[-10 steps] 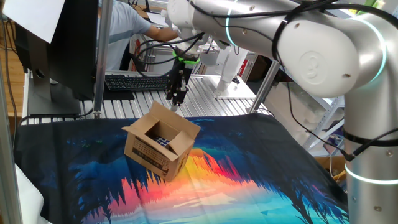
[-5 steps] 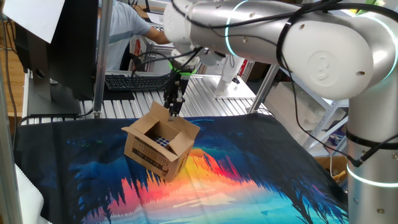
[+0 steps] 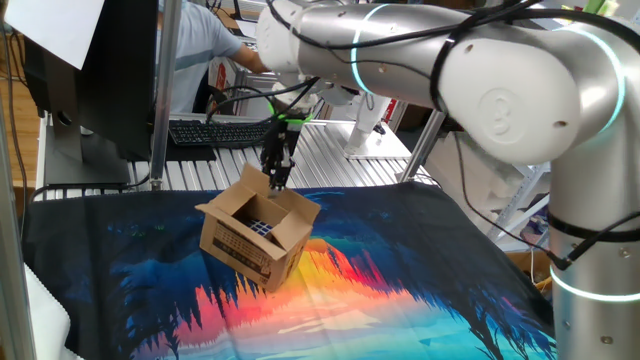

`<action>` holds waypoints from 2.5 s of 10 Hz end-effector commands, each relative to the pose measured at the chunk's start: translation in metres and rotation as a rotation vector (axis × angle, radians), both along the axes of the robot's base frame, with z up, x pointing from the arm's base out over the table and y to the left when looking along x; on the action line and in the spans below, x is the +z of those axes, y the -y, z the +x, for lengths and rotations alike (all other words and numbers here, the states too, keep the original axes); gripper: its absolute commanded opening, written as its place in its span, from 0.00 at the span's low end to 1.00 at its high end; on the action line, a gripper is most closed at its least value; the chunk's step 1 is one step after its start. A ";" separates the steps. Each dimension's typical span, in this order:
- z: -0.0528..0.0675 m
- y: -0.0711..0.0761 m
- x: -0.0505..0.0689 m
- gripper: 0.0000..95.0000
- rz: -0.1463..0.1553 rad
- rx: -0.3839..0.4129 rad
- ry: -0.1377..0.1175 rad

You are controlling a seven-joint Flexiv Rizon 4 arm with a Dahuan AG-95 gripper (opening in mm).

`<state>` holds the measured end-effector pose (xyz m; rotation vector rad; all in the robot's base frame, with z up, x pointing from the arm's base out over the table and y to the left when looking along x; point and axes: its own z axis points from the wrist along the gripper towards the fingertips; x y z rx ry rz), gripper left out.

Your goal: Cover the box

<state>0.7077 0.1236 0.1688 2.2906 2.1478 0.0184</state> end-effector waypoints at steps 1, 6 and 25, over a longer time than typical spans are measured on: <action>-0.010 -0.003 -0.005 0.60 -0.001 0.008 0.001; -0.013 -0.008 -0.011 0.60 0.013 0.022 -0.069; -0.031 -0.019 0.004 0.60 0.089 0.037 -0.107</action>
